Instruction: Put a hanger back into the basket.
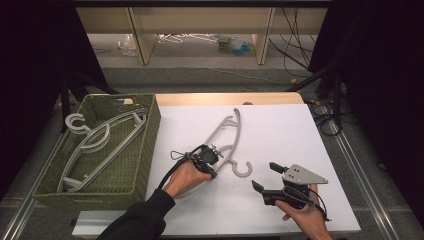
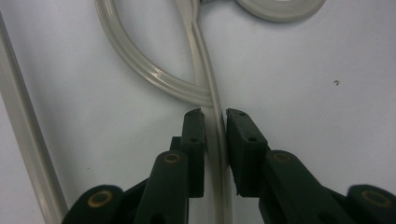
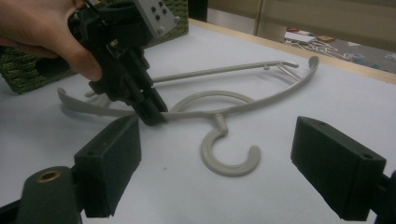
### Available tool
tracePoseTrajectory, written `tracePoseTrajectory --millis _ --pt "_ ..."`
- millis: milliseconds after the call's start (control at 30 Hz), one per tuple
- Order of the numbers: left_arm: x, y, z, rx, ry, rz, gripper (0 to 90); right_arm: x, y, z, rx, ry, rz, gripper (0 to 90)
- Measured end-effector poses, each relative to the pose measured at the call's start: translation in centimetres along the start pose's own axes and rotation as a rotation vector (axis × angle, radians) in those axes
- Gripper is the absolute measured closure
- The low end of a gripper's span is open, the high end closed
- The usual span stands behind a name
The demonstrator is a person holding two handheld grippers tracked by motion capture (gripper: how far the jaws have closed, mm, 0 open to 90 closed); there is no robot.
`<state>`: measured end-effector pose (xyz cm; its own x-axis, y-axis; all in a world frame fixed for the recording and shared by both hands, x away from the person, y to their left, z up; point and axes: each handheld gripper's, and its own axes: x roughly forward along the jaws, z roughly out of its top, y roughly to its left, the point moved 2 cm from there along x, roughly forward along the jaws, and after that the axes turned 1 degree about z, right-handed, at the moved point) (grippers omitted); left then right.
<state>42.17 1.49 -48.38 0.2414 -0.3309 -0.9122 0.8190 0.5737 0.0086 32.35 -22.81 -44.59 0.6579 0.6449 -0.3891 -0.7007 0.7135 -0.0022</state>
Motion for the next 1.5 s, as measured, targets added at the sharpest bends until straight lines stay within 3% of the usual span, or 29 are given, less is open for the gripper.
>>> tracePoseTrajectory --millis 67,200,267,333,367,467,567,600,633,667,700,733,867,900,967,1133,1200,1500 --pt "0.0 -0.4 0.2 0.016 0.010 0.028 77.3 0.0 0.2 0.0 0.015 -0.006 0.016 17.1" --pt "-0.1 -0.2 0.2 0.026 0.022 0.017 78.1 -0.1 0.1 0.0 0.012 0.009 0.007 17.1" --pt "0.0 -0.2 0.0 0.007 -0.005 0.012 78.1 0.0 0.0 0.0 -0.003 0.001 0.003 17.1" --pt "-0.2 0.1 -0.1 0.013 -0.005 -0.008 80.8 -0.1 0.0 0.0 0.001 0.000 0.002 17.1" --pt "-0.1 0.3 -0.3 -0.001 -0.029 -0.019 80.8 0.1 0.1 -0.1 0.022 -0.006 0.017 17.1" --pt "-0.5 0.3 -0.7 0.014 -0.047 -0.023 81.3 -0.2 -0.3 0.0 0.007 -0.010 -0.010 17.1" --pt "-1.0 0.5 -0.9 0.008 -0.064 -0.047 81.4 -0.4 -0.3 0.0 0.027 -0.007 -0.007 17.1" --pt "-2.0 0.5 -1.2 -0.026 -0.103 -0.076 81.4 -0.5 -0.4 0.0 0.025 -0.006 -0.011 17.1" --pt "-2.0 0.5 -1.2 -0.026 -0.103 -0.076 81.4 -0.4 -0.5 0.1 0.010 -0.018 -0.018 17.2" --pt "-2.9 0.8 -1.7 -0.029 -0.130 -0.102 81.3 -0.5 -0.4 0.1 0.025 -0.012 -0.013 17.3" --pt "-2.9 0.8 -1.7 -0.029 -0.130 -0.102 81.3 -0.5 -0.4 0.1 0.025 -0.012 -0.013 17.3" --pt "-3.4 1.0 -2.0 -0.026 -0.138 -0.112 81.3 -0.4 -0.5 0.2 0.007 -0.033 -0.026 17.5" --pt "-5.3 1.8 -3.3 -0.044 -0.187 -0.152 81.5 -1.0 -0.5 0.6 0.031 -0.059 -0.028 17.9" --pt "-5.9 2.0 -3.9 -0.065 -0.214 -0.179 81.5 -1.3 -0.8 0.7 0.032 -0.078 -0.045 18.0" --pt "-6.2 2.1 -4.1 -0.073 -0.223 -0.192 81.5 -1.3 -0.8 0.7 0.033 -0.081 -0.043 18.0" --pt "-7.2 1.2 -5.4 -0.094 -0.268 -0.232 81.7 -0.7 -1.3 0.2 0.007 -0.057 -0.041 18.1" --pt "-7.8 0.5 -5.7 -0.084 -0.279 -0.257 81.8 -0.3 -1.3 0.2 -0.007 -0.018 -0.037 18.2" --pt "-9.2 -0.7 -6.7 -0.068 -0.345 -0.322 81.6 1.2 -1.1 0.3 -0.065 0.010 -0.009 19.3"
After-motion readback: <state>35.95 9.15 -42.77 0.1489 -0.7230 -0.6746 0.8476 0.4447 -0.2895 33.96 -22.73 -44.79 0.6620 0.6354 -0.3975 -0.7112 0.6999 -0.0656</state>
